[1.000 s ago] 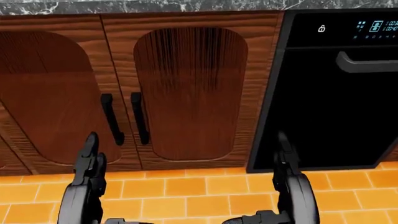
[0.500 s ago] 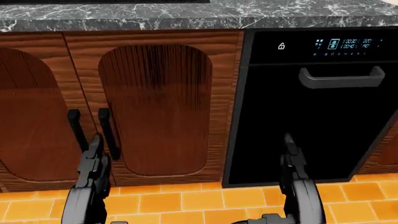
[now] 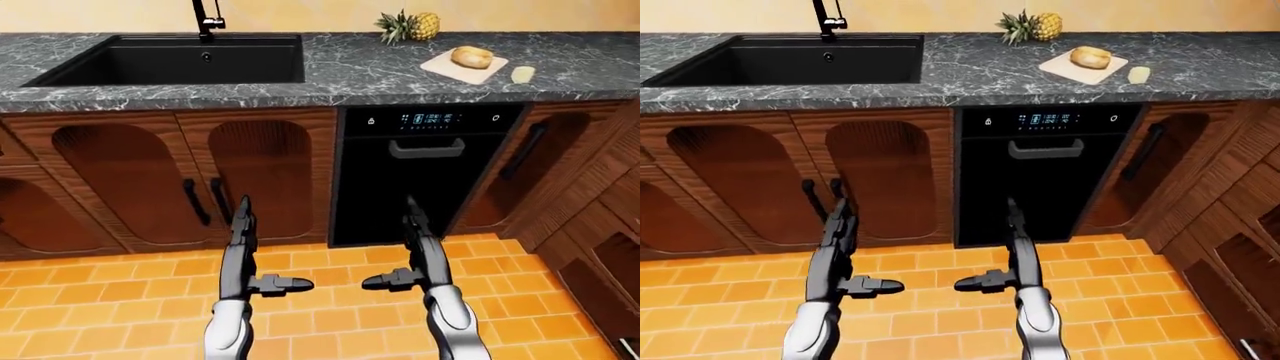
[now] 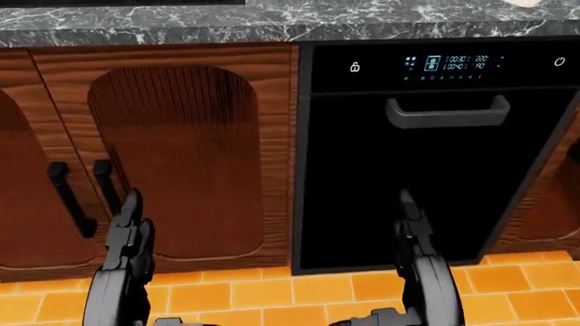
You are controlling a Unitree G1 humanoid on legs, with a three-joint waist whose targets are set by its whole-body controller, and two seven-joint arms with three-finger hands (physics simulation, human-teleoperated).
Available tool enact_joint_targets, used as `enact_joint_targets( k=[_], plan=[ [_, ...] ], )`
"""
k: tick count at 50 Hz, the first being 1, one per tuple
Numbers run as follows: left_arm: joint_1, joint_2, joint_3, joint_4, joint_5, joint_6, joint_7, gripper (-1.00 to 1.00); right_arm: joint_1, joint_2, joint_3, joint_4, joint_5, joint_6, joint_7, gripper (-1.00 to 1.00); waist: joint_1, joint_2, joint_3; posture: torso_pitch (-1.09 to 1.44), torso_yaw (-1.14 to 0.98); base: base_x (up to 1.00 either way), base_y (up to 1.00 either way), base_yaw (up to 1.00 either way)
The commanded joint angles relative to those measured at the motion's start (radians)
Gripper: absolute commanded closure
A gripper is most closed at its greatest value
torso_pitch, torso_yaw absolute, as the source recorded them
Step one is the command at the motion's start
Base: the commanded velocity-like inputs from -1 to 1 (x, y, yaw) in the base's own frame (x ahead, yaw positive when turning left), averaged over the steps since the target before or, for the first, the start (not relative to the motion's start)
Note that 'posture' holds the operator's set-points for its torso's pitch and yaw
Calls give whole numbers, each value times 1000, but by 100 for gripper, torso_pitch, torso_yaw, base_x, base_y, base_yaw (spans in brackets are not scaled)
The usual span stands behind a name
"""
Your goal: Pick up the wedge of cheese and place it on the slice of bread to prepare a simple cheese on bread dish.
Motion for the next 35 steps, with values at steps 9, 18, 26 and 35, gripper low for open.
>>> enact_joint_targets(
  k=[9,18,26,35],
  plan=[
    [-1,4,-1,-67,-4,-9,-4,-100,-7,2,-3,-45,1,-18,-1,-100,-1,94,28,0,0,0,-55,0],
    [5,4,-6,-68,-1,-12,-6,-100,-10,3,0,-33,-2,-23,3,-100,13,98,3,0,0,0,-61,0],
    [9,3,-11,-70,2,-16,-5,-100,-12,3,2,-26,-6,-28,4,-100,-2,-7,10,0,0,0,-62,0],
    [6,3,-10,-71,2,-13,-4,-100,-15,3,2,-24,-4,-26,6,-100,0,51,14,0,0,0,-52,0]
  ],
)
